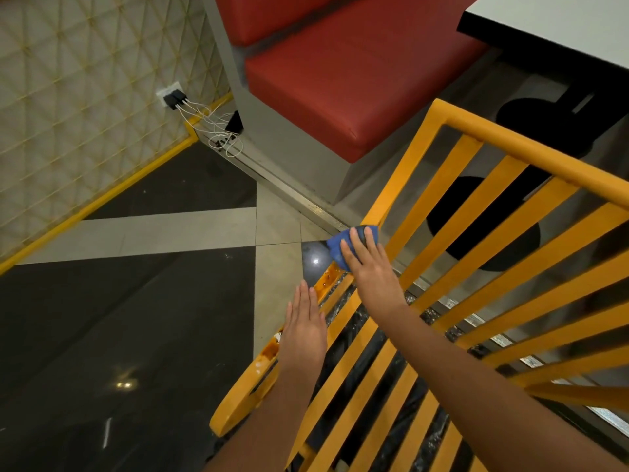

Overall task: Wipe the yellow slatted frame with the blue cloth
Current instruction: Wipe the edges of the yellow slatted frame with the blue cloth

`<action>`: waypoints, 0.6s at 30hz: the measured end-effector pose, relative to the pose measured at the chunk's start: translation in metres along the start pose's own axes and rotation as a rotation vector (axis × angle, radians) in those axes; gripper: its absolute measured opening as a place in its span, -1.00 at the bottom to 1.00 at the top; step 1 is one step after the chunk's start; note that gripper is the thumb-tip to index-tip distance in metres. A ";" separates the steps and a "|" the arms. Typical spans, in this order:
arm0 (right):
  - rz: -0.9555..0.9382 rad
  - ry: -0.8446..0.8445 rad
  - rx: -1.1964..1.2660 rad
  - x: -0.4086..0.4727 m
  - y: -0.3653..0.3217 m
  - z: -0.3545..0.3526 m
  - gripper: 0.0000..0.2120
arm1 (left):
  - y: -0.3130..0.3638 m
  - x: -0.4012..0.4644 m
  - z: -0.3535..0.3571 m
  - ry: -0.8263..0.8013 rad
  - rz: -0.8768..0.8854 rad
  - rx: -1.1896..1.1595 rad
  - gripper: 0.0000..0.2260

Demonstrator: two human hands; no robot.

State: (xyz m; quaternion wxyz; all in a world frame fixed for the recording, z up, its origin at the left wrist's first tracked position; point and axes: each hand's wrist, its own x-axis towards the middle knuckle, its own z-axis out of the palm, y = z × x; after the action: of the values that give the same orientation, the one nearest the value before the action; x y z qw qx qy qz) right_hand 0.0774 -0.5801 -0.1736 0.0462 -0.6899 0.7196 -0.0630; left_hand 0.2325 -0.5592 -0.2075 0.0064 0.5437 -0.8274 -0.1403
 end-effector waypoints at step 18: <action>-0.196 -0.118 -0.139 0.001 0.004 -0.006 -0.28 | 0.000 -0.003 -0.006 -0.038 -0.019 -0.048 -0.50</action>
State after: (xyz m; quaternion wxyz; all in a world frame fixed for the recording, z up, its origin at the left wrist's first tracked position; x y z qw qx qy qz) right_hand 0.0727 -0.5810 -0.1680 0.0343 -0.7610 0.6474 0.0237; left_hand 0.2348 -0.5582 -0.2009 0.0026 0.5485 -0.8186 -0.1704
